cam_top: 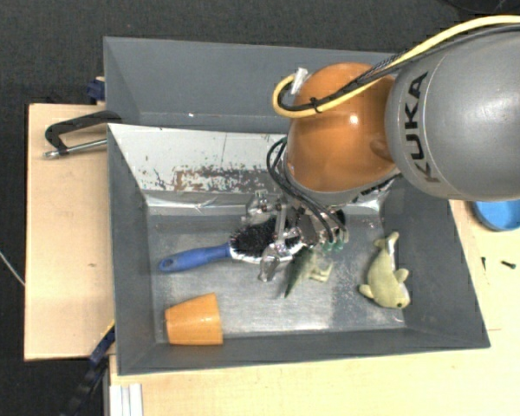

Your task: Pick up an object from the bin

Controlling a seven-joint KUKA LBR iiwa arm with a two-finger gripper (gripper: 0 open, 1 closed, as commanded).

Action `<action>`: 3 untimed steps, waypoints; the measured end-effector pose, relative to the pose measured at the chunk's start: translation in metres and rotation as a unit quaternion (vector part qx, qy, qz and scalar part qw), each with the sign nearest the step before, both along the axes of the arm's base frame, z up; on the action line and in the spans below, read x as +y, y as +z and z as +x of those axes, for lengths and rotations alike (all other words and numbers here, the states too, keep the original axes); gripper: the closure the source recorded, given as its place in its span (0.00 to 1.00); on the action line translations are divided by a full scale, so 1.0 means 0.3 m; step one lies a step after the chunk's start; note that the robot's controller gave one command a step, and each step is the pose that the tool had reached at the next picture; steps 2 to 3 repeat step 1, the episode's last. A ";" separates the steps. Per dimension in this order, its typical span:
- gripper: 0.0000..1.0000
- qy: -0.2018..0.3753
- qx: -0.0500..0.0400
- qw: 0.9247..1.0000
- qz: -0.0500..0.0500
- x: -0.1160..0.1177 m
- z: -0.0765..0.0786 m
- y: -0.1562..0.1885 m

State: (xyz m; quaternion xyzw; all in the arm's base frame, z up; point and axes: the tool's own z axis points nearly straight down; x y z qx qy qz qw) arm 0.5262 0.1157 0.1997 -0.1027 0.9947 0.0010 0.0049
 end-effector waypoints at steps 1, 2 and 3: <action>1.00 0.185 -0.001 0.983 -0.002 0.013 0.098 0.219; 1.00 0.185 -0.001 0.983 -0.002 0.013 0.098 0.219; 1.00 0.185 -0.001 0.983 -0.002 0.013 0.098 0.219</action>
Offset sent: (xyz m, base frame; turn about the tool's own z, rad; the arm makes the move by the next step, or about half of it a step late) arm 0.0272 0.0028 0.0630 -0.3720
